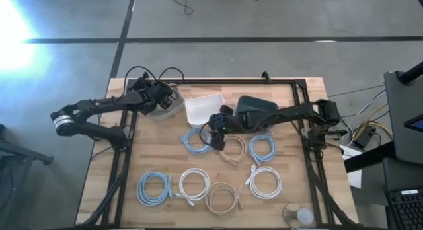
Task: Sort HDMI cables
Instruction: Put the top left light blue HDMI cable into the blue bin
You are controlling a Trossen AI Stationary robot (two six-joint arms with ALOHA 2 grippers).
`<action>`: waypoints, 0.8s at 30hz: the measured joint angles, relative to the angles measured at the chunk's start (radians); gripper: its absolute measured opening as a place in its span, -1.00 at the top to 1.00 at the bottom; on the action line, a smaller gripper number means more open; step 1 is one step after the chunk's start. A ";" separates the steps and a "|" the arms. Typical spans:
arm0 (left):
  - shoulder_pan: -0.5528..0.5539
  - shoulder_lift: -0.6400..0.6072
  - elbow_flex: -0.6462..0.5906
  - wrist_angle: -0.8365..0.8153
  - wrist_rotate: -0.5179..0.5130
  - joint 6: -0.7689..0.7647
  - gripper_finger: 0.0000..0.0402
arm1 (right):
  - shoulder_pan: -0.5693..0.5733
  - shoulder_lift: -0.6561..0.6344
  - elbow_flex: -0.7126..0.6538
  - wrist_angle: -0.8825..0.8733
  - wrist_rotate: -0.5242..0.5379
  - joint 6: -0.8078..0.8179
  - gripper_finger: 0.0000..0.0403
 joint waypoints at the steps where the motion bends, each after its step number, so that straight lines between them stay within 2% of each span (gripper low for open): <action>1: -0.006 -0.011 0.004 -0.007 0.019 0.000 -0.04 | 0.000 0.016 0.015 -0.004 -0.017 0.030 0.08; 5: -0.022 -0.066 0.013 -0.003 0.100 0.000 -0.04 | 0.001 0.079 0.085 -0.073 -0.035 0.156 0.08; 10: -0.030 -0.124 0.013 0.000 0.120 0.001 -0.04 | 0.000 0.151 0.160 -0.173 -0.034 0.386 0.08; 17: -0.031 -0.148 0.006 -0.002 0.120 -0.029 -0.04 | 0.004 0.263 0.215 -0.212 -0.039 0.491 0.08; 24: -0.032 -0.148 0.006 -0.001 0.120 -0.030 -0.04 | 0.003 0.289 0.216 -0.207 -0.051 0.608 0.09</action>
